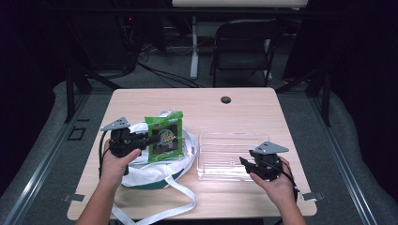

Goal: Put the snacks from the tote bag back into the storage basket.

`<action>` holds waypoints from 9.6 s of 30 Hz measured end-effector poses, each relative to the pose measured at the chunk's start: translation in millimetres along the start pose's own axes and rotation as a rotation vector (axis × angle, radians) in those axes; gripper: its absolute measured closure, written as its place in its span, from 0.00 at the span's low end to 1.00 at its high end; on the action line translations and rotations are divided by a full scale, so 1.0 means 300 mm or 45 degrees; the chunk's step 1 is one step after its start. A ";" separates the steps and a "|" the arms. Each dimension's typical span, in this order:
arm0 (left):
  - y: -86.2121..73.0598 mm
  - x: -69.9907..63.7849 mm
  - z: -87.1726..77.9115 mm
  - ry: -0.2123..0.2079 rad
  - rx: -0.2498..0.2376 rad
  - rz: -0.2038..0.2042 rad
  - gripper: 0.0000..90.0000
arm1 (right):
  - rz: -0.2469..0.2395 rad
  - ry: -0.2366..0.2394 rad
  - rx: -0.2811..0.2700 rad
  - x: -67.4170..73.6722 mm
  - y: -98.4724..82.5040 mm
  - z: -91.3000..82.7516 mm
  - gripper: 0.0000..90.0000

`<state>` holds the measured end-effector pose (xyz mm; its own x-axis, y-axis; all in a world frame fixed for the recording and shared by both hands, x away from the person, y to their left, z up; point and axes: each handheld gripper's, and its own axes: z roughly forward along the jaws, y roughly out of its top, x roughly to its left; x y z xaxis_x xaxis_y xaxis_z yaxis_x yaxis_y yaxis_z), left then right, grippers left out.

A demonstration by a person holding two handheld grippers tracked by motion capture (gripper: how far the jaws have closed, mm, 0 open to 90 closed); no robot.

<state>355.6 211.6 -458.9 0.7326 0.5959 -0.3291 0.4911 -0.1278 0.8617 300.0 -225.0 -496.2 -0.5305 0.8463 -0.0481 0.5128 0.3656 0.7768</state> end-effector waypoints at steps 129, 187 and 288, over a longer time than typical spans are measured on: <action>0.011 -0.238 0.144 -0.273 0.077 0.200 0.80 | -0.925 0.613 0.348 0.273 0.646 0.015 0.61; 0.007 -0.154 0.084 -0.144 0.021 0.093 0.66 | -0.944 0.508 0.393 0.161 0.647 -0.042 0.85; -0.052 -0.022 0.030 0.134 0.075 -0.026 0.62 | -1.226 0.228 0.555 0.114 0.554 0.254 0.85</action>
<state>347.3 202.6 -473.8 0.6702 0.6782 -0.3014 0.5347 -0.1596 0.8298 418.5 -105.6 -416.5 -0.9134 0.0720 -0.4006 0.0039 0.9857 0.1684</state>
